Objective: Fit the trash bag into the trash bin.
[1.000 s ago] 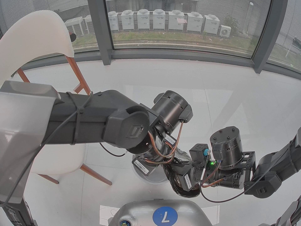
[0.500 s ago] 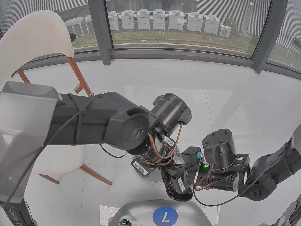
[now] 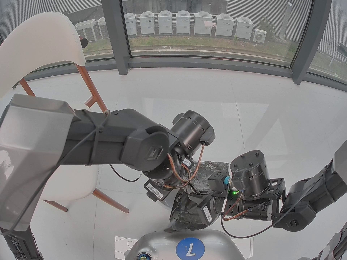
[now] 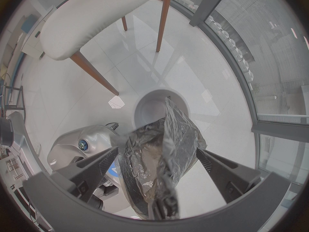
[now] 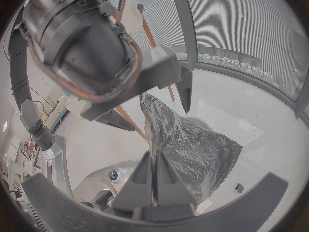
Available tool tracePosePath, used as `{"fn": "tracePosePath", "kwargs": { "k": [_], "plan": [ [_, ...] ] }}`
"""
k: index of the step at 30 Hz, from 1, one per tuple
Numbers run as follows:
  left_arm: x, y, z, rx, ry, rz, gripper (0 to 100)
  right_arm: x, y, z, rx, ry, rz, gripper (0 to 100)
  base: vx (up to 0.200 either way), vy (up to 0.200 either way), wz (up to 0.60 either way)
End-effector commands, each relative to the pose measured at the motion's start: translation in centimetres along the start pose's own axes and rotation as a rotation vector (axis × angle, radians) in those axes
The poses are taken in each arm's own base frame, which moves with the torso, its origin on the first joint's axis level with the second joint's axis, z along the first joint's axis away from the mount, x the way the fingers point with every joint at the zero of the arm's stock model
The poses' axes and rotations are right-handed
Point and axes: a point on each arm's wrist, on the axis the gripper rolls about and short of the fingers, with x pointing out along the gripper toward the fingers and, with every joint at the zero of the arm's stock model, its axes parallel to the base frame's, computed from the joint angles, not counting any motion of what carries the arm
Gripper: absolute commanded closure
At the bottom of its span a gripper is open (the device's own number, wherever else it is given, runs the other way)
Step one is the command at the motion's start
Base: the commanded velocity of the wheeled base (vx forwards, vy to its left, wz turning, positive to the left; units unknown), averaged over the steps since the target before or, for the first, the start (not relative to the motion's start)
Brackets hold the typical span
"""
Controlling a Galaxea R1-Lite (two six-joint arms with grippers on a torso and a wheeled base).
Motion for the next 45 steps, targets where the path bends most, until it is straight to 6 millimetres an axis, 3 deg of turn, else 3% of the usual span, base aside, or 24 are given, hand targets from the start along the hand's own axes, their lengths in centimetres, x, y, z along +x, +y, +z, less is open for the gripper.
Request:
{"fn": "tracePosePath", "kwargs": {
  "k": [1,6,16,29,33,45],
  "plan": [
    [-0.8,-0.1,1.7,-0.039,-0.018,-0.019,0,0.2,0.1,-0.2,-0.002,0.01,0.002,100,0.0,0.0,0.0],
    [-1.6,0.0,3.5,-0.073,-0.039,-0.034,0,0.3,0.1,-0.3,-0.002,0.013,0.005,100,0.0,0.0,0.0],
    [-3.9,0.7,9.0,-0.188,-0.105,-0.053,0,2.0,0.0,-0.7,0.003,0.04,0.025,100,0.0,0.0,0.0],
    [-8.3,1.2,10.1,-0.108,-0.127,-0.145,0,2.5,-2.5,-1.2,0.043,0.073,-0.018,100,0.0,0.0,0.0],
    [-9.2,1.3,11.3,-0.107,-0.146,-0.174,0,3.2,-2.8,-1.1,0.048,0.07,-0.021,100,0.0,0.0,0.0],
    [-17.6,3.6,12.5,-0.065,-0.121,-0.386,0,8.2,-4.3,0.7,0.067,0.022,-0.026,100,0.0,0.0,0.0]
  ]
}}
